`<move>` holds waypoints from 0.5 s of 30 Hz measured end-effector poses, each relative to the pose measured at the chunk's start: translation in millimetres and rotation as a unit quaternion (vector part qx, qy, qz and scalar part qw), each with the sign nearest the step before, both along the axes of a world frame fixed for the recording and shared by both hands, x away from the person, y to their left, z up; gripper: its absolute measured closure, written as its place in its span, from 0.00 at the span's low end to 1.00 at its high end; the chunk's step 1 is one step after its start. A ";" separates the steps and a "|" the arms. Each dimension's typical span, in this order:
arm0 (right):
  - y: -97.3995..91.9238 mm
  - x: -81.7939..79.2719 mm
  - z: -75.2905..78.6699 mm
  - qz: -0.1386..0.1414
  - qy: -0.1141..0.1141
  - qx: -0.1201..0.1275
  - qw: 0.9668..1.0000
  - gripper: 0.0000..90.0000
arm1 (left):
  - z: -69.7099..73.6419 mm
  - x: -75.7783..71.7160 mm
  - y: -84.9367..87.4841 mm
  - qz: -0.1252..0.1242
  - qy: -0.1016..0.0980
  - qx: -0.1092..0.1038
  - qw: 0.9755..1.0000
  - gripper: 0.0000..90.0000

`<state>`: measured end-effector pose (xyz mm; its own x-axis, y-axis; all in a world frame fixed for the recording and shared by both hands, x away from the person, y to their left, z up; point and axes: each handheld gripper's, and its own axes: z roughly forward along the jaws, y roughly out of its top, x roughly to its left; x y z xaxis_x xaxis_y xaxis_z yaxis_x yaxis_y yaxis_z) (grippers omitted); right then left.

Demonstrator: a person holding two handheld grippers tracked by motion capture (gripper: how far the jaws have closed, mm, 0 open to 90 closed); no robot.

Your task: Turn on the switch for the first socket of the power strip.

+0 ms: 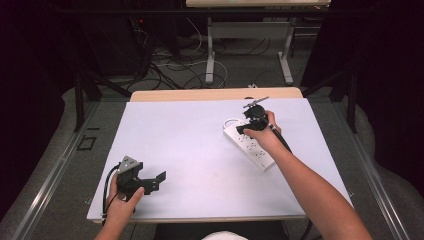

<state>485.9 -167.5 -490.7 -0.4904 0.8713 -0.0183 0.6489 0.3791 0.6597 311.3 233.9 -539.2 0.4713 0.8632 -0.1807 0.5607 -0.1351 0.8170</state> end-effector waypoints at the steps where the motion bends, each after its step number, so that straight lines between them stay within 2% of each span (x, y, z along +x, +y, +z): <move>1: 1.3 -1.5 0.5 -0.005 -0.002 0.002 1.000 0.28 | 0.5 -0.1 0.2 -0.002 0.002 0.002 1.000 0.00; 4: 2.4 -4.9 2.1 0.003 0.002 0.006 1.000 0.25 | 0.0 -0.3 -1.3 0.000 0.001 -0.003 1.000 0.00; 7: 5.6 -9.0 4.0 0.009 -0.006 0.001 1.000 0.20 | 0.2 -0.3 -1.1 0.001 0.000 -0.002 1.000 0.00; 8: 7.1 -10.5 4.5 0.009 -0.004 0.008 1.000 0.18 | 0.3 -0.4 -1.1 0.001 0.000 -0.002 1.000 0.00; 11: 9.4 -15.6 6.2 0.023 -0.006 -0.006 1.000 0.15 | 0.2 -0.2 -1.3 0.001 0.000 -0.003 1.000 0.00; 15: 13.2 -21.6 7.4 0.035 -0.009 -0.012 0.999 0.00 | 0.5 -0.7 -1.7 -0.002 0.004 -0.001 1.000 0.00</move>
<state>464.3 -154.3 -483.3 -0.5496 0.8341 -0.0483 0.6078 0.4388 0.6619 310.6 232.2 -538.7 0.4737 0.8608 -0.1863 0.5659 -0.1355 0.8133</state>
